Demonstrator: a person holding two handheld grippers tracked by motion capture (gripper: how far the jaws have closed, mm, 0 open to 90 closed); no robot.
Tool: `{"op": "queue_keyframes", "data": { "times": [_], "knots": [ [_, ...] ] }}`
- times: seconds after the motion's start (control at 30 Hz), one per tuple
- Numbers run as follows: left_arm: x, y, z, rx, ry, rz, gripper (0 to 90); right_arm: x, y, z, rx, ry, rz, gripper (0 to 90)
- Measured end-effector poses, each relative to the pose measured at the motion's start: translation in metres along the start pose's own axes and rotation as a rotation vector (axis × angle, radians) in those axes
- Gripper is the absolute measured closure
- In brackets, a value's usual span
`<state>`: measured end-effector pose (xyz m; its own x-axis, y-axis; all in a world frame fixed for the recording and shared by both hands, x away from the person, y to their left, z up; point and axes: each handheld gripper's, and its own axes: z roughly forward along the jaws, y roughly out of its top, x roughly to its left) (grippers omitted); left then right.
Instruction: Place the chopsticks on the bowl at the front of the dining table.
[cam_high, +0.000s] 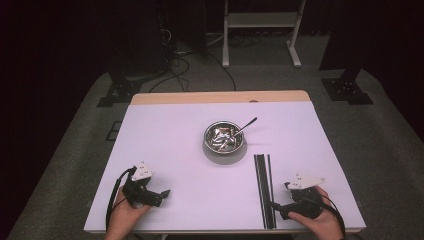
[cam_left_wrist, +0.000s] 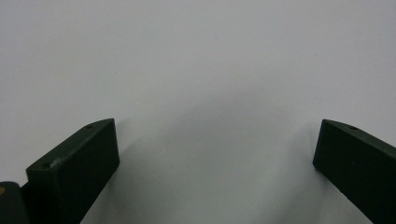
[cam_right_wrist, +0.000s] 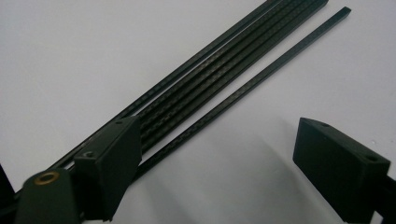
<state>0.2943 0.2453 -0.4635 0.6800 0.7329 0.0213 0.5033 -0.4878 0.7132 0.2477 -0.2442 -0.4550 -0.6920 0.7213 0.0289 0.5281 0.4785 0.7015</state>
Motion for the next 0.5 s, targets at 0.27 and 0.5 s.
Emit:
{"op": "queue_keyframes", "data": {
  "times": [0.27,0.5],
  "knots": [
    [0.0,0.0,0.0,0.0,0.0,0.0,0.0,0.0023,-0.0027,0.0016,0.022,-0.013,-0.011,13.7],
    [0.0,0.0,0.0,0.0,0.0,0.0,0.0,0.0016,-0.0037,0.0021,0.031,-0.023,-0.013,13.7]
  ]
}}
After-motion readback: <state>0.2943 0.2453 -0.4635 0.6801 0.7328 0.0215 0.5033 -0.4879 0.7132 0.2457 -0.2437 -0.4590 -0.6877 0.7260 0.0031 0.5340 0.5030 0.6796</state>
